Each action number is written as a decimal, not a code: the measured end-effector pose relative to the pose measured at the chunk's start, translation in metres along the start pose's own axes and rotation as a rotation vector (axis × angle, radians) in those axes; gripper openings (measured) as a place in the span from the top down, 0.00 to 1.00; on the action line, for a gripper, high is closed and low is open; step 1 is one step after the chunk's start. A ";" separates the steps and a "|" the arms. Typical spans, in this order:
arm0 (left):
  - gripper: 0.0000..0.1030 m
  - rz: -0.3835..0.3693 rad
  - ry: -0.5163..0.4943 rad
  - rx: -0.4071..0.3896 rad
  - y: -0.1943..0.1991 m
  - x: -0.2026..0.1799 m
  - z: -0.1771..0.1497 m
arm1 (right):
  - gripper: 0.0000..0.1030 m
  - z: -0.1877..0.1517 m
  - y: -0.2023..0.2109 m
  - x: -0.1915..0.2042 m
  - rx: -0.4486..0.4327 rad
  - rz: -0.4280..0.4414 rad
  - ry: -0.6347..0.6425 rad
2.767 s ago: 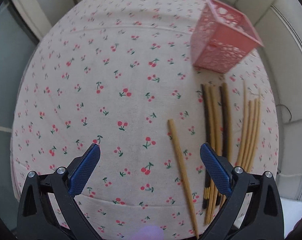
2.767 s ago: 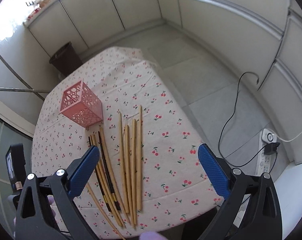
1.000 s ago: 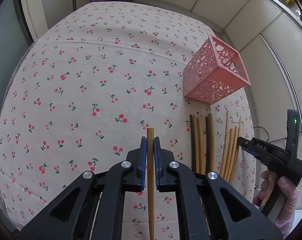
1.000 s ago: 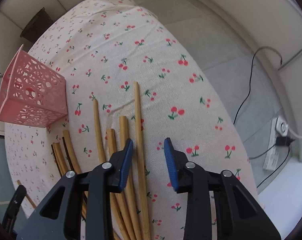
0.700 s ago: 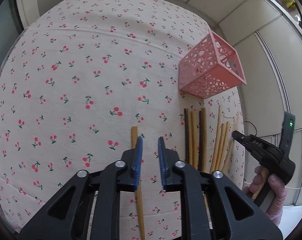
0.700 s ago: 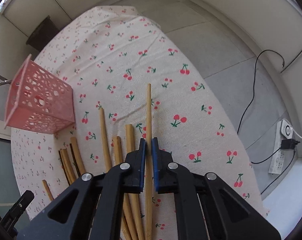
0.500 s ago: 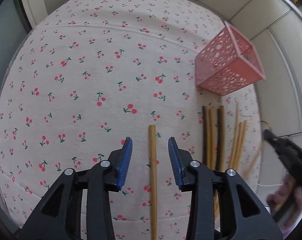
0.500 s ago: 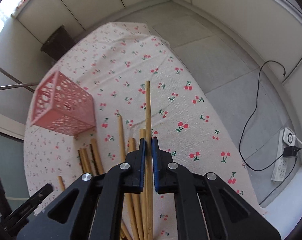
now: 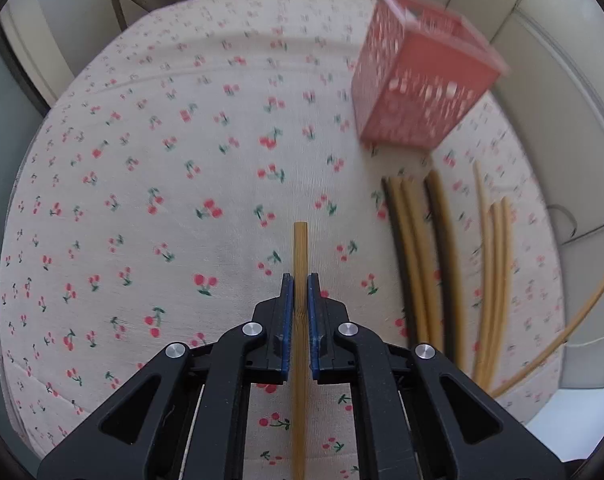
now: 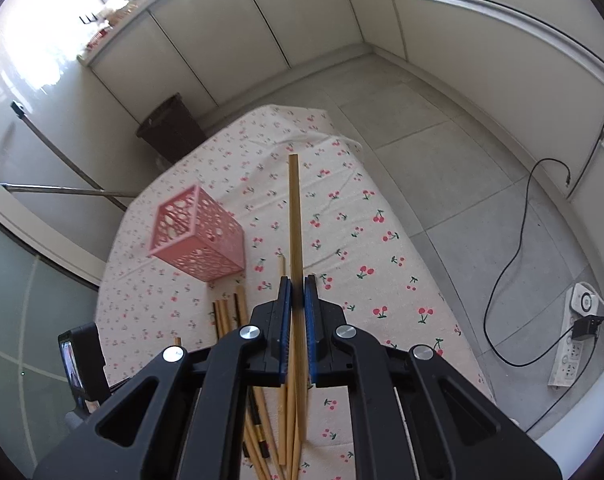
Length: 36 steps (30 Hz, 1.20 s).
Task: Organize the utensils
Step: 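Grasp another light chopstick with the right gripper while the left gripper holds its chopstick, then lift both held chopsticks and carry them over the pink basket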
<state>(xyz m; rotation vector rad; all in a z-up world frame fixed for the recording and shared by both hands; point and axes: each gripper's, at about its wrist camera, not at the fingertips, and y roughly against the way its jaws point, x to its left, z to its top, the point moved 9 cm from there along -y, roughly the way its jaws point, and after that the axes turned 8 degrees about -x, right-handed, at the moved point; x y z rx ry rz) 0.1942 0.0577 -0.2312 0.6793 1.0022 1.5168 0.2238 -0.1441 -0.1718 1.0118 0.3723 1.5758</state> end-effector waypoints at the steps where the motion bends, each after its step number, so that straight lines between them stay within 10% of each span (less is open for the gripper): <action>1: 0.94 -0.028 0.018 -0.027 0.010 0.001 0.005 | 0.93 0.002 0.005 0.002 -0.009 0.013 -0.001; 21: 0.94 -0.132 0.052 -0.657 0.235 -0.014 0.143 | 0.93 0.114 0.096 0.055 -0.287 0.172 -0.038; 32: 0.92 -0.163 0.028 -0.649 0.185 -0.067 0.217 | 0.93 0.162 0.056 0.084 -0.312 0.194 -0.044; 36: 0.72 -0.197 0.095 -0.615 0.168 -0.052 0.212 | 0.93 0.159 0.032 0.090 -0.284 0.170 -0.026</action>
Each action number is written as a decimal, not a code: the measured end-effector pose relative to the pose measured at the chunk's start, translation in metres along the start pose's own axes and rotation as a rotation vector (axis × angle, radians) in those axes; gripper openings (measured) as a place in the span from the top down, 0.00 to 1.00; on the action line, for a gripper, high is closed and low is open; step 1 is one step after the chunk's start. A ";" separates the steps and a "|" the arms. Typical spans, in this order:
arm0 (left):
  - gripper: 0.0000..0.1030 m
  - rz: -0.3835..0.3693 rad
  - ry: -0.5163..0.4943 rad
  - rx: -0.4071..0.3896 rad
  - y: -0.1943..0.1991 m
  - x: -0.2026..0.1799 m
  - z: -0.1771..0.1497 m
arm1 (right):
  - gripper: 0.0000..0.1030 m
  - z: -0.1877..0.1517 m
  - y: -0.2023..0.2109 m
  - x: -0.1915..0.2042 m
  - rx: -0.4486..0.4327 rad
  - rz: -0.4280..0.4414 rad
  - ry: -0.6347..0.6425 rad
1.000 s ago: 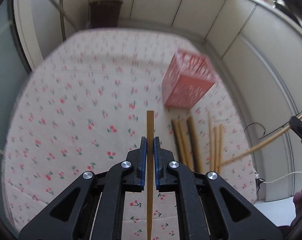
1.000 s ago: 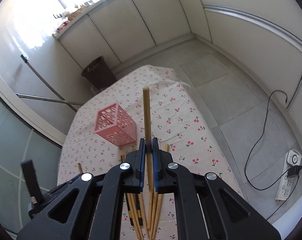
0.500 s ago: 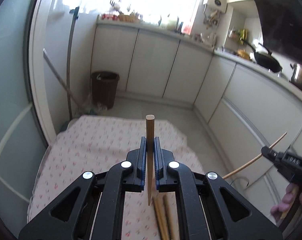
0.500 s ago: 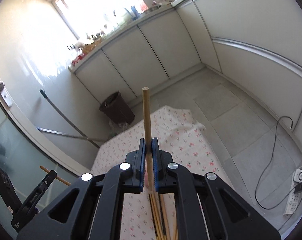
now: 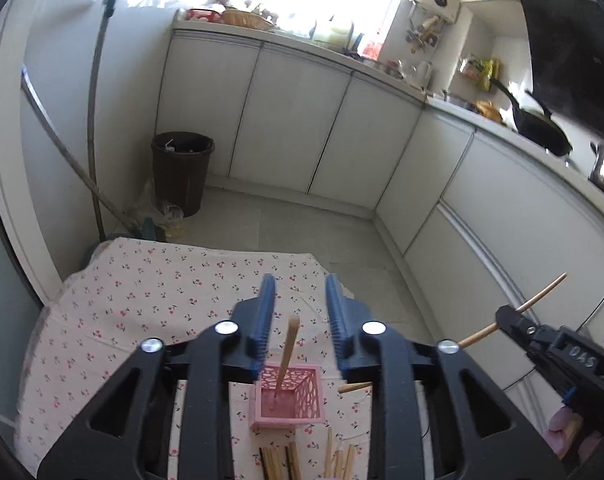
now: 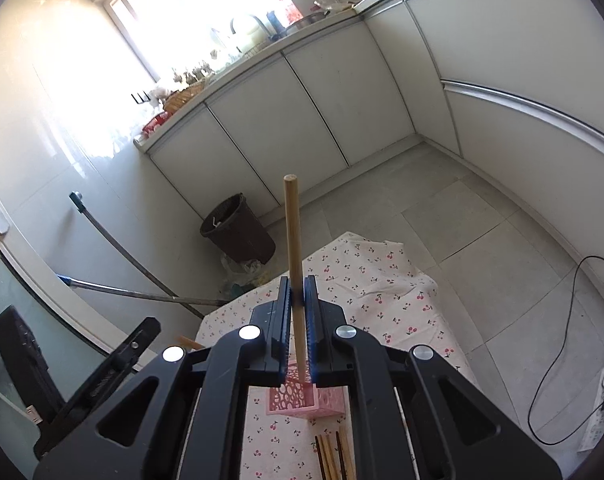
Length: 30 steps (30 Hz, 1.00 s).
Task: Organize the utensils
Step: 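Lift both held chopsticks and carry them over the pink basket, then open both grippers to drop the chopsticks into the basket, then withdraw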
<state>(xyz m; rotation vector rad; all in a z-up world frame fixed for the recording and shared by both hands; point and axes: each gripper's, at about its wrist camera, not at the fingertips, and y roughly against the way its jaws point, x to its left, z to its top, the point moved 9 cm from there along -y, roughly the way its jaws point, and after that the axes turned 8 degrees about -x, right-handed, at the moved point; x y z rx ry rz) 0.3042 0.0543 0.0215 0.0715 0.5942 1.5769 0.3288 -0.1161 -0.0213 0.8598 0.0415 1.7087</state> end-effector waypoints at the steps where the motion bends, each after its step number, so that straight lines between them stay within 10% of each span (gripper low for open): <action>1: 0.71 0.010 0.008 -0.021 0.005 0.006 0.002 | 0.93 -0.003 -0.003 0.001 0.005 -0.004 0.005; 11: 0.65 0.031 0.046 -0.020 0.015 0.028 -0.004 | 0.93 -0.025 -0.041 0.020 0.049 -0.030 0.053; 18: 0.59 0.030 -0.044 -0.014 0.014 0.013 -0.014 | 0.67 -0.043 -0.053 0.033 0.062 -0.046 0.116; 30: 0.39 0.134 -0.220 -0.103 0.045 -0.005 -0.027 | 0.49 -0.067 -0.006 0.020 -0.022 -0.181 0.269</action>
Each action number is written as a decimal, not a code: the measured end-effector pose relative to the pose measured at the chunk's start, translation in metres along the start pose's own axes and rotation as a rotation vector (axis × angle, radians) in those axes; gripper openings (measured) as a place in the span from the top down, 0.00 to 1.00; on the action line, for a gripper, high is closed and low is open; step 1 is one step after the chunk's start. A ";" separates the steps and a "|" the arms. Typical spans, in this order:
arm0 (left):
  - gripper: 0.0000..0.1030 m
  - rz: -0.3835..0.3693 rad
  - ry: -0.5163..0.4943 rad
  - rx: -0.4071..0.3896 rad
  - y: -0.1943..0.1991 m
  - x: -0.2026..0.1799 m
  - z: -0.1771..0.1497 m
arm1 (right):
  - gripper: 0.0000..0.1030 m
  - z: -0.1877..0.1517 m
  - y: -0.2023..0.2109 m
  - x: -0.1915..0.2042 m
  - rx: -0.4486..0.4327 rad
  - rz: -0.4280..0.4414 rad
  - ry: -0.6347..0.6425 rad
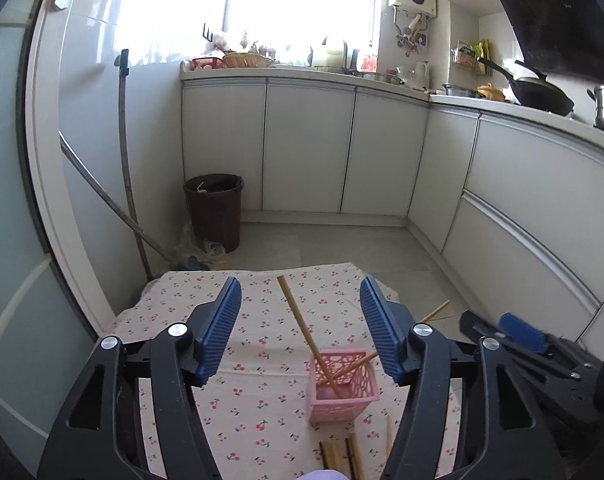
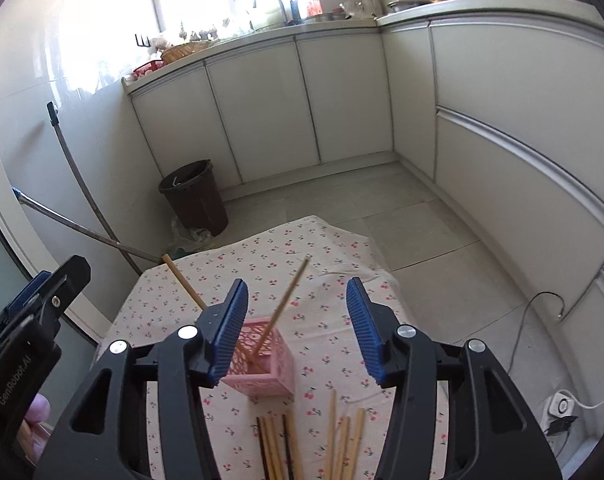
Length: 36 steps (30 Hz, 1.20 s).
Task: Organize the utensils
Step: 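Open both grippers to drop the chopsticks into the basket, then withdraw, then lower the left gripper onto a dark-tipped chopstick and close it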
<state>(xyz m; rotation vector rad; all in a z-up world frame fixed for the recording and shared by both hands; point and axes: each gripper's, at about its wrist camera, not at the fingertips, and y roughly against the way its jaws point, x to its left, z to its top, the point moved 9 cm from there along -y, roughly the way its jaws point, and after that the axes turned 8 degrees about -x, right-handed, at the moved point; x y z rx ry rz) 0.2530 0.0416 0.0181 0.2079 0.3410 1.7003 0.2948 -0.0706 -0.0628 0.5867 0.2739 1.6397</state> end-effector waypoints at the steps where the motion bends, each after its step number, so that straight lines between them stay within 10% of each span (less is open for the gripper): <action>1: 0.36 0.008 -0.009 0.002 0.002 0.000 -0.004 | 0.47 -0.001 0.005 -0.002 -0.010 -0.009 0.005; 36: 0.07 0.015 -0.058 0.105 0.039 -0.008 -0.074 | 0.07 -0.059 0.081 -0.075 -0.092 -0.285 0.025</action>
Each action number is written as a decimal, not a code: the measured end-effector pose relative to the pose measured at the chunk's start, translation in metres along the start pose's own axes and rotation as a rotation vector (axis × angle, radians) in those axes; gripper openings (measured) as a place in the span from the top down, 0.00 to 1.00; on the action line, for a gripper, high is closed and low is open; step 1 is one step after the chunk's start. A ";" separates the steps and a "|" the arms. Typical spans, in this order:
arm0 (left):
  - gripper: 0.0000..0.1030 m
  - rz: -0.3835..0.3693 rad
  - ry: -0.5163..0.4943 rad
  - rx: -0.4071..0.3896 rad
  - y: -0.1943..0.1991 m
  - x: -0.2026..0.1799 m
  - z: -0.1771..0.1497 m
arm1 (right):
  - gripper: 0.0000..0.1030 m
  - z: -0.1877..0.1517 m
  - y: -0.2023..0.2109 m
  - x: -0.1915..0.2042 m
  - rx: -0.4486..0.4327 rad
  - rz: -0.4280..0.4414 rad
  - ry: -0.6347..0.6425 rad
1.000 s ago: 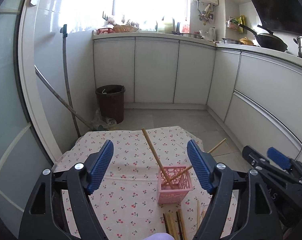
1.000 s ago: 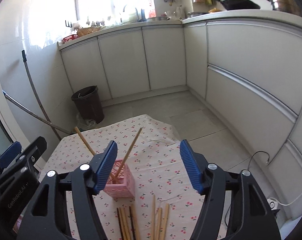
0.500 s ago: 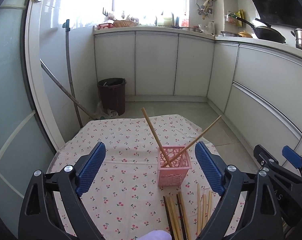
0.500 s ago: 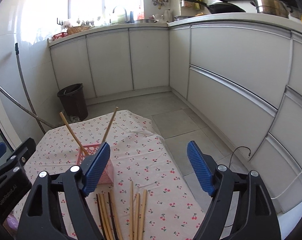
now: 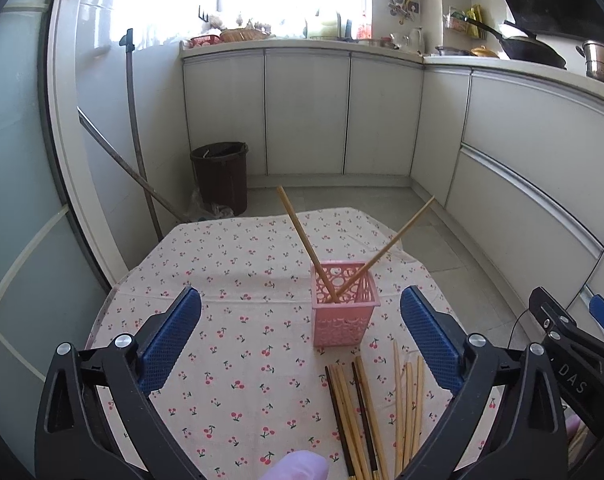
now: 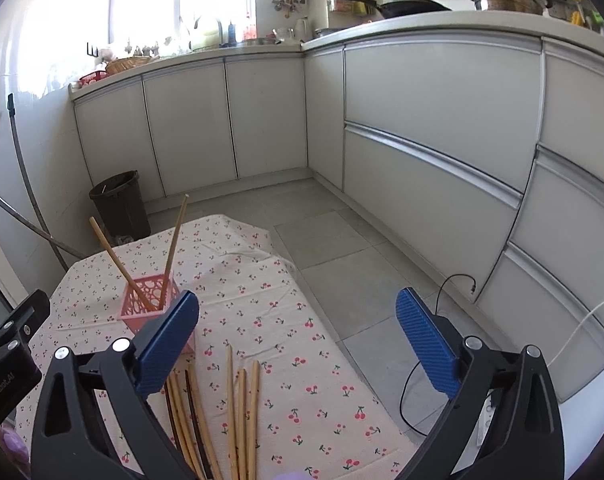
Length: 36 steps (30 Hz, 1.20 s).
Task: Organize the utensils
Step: 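Lower the left gripper onto a dark-tipped chopstick and close it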
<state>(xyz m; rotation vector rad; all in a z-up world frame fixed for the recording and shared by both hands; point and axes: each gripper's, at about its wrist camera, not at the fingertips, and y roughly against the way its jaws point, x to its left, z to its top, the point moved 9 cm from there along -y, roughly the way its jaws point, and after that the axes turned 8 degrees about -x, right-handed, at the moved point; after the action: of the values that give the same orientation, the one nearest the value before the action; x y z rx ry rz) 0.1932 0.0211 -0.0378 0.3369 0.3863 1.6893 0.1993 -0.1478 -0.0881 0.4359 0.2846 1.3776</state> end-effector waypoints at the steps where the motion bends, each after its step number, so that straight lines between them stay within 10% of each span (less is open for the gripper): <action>1: 0.07 -0.004 -0.006 0.016 -0.003 -0.002 -0.003 | 0.07 -0.005 -0.002 -0.002 0.023 0.004 -0.002; 10: 0.07 -0.108 0.084 0.369 -0.056 -0.003 -0.062 | 0.07 -0.059 -0.023 -0.018 0.305 0.103 -0.137; 19: 0.07 -0.024 0.215 0.746 -0.115 0.008 -0.150 | 0.07 -0.094 -0.037 -0.018 0.520 0.184 -0.262; 31: 0.49 -0.045 0.196 0.799 -0.130 -0.015 -0.173 | 0.07 -0.112 -0.043 -0.022 0.657 0.262 -0.424; 36: 0.51 -0.010 0.225 0.816 -0.133 0.002 -0.181 | 0.07 -0.112 -0.043 -0.021 0.673 0.279 -0.450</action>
<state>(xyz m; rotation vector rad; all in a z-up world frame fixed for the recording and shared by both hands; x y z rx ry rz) 0.2331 0.0295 -0.2590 0.7344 1.2470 1.4951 0.1839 -0.1593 -0.2081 1.3655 0.3180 1.3857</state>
